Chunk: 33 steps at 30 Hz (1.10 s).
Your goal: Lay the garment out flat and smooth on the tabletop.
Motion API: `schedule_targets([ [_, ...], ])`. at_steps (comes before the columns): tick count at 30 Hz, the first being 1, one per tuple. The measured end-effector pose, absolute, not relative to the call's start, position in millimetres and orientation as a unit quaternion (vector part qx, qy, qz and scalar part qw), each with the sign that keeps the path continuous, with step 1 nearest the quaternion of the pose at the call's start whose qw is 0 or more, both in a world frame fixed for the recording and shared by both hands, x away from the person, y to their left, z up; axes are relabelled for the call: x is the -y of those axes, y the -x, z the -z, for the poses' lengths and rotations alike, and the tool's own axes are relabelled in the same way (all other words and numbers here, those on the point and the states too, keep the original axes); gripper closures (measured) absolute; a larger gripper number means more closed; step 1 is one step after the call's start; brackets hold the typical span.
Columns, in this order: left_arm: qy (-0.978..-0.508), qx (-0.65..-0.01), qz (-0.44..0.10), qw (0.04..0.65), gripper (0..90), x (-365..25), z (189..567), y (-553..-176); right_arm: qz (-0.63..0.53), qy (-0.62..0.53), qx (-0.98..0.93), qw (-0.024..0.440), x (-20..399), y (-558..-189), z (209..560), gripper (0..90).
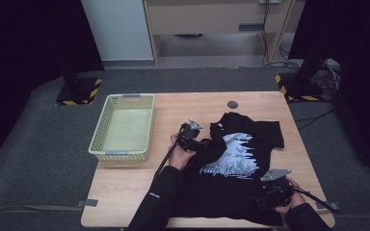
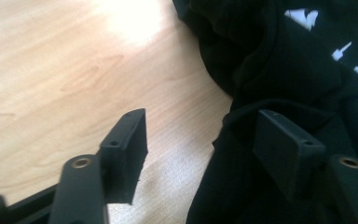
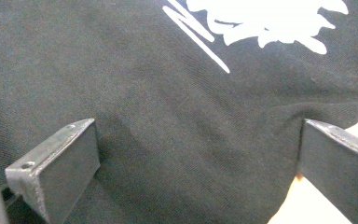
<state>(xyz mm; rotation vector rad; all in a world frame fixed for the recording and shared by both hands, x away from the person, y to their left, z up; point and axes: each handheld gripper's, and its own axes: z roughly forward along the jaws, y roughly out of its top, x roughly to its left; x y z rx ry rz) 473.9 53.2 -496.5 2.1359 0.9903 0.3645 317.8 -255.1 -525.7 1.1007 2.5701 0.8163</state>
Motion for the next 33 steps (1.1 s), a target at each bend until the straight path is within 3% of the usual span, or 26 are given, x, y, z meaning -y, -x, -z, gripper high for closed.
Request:
schedule_targets([
  [7,-0.844,-0.382,-0.137,0.35,58.3,-49.2,503.8,-474.6,-0.278,-0.375,-0.877,0.114,255.1,-317.8,525.7,0.2],
  [14,-0.849,-0.378,-0.134,0.343,85.9,-47.0,505.8,-472.7,-0.278,-0.375,-0.877,0.114,255.2,-317.8,525.7,0.3],
  [23,-0.834,-0.392,-0.145,0.36,87.8,-57.3,489.1,-470.5,-0.278,-0.375,-0.877,0.114,255.2,-317.8,525.7,0.3],
  [33,-0.802,-0.432,-0.218,0.348,87.8,-100.8,455.1,-478.4,-0.278,-0.376,-0.876,0.115,255.0,-317.8,525.7,0.2],
])
